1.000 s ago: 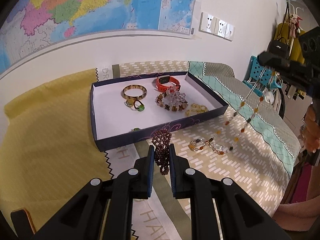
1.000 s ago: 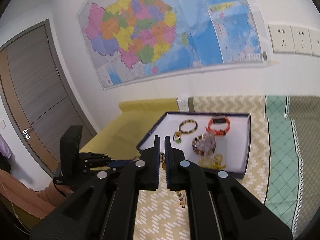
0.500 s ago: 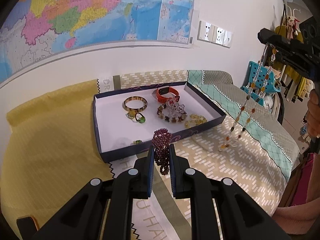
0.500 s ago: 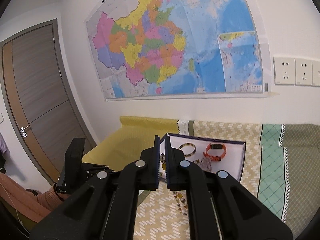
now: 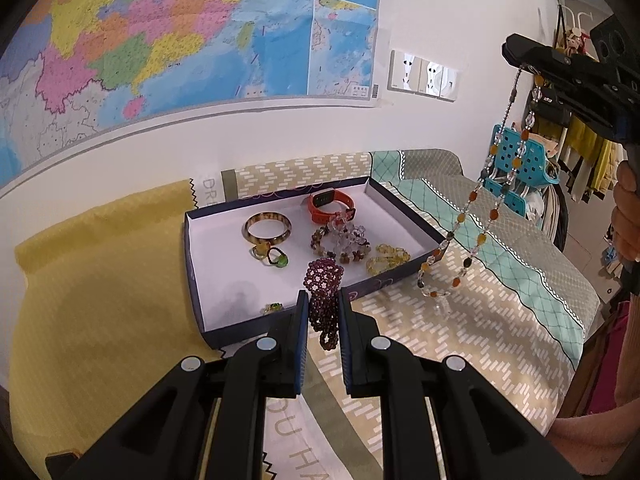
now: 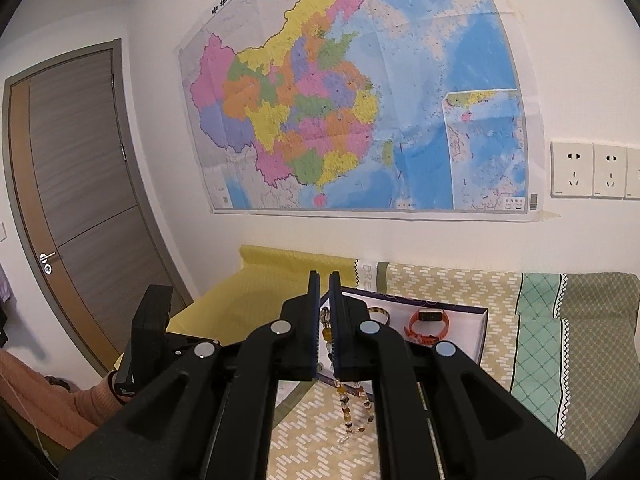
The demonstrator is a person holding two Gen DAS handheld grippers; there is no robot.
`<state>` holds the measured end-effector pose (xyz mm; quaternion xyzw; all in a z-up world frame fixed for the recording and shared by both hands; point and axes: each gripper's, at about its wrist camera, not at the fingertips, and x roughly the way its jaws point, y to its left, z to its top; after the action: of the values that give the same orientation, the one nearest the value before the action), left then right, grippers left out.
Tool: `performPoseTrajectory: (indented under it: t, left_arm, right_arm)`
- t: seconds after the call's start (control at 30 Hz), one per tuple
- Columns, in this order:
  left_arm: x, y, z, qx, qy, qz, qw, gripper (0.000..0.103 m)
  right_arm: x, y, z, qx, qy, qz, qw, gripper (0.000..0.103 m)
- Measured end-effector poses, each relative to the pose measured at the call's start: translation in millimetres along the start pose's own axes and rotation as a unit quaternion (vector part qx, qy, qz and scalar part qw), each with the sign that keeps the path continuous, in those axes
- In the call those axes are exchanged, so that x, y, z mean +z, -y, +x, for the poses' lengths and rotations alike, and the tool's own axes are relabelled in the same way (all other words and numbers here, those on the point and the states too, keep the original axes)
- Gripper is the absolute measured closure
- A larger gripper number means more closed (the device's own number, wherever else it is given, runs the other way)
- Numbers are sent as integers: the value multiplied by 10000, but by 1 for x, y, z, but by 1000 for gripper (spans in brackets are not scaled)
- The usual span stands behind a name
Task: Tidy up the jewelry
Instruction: 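Lift the necklace with the right tool while the left tool carries the red bracelet toward the box, then lower the multicolour necklace into the box with the right tool while the left tool holds the bracelet over it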
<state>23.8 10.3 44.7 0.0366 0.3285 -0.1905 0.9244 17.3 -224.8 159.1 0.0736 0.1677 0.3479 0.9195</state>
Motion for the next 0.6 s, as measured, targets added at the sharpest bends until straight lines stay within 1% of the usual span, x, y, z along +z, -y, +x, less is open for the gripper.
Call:
performPoseTrajectory:
  t: [0.6]
  left_arm:
    - [15, -1, 8, 9, 21, 7, 10000, 91]
  right_arm:
    - [11, 6, 9, -69, 25, 15, 10000, 98]
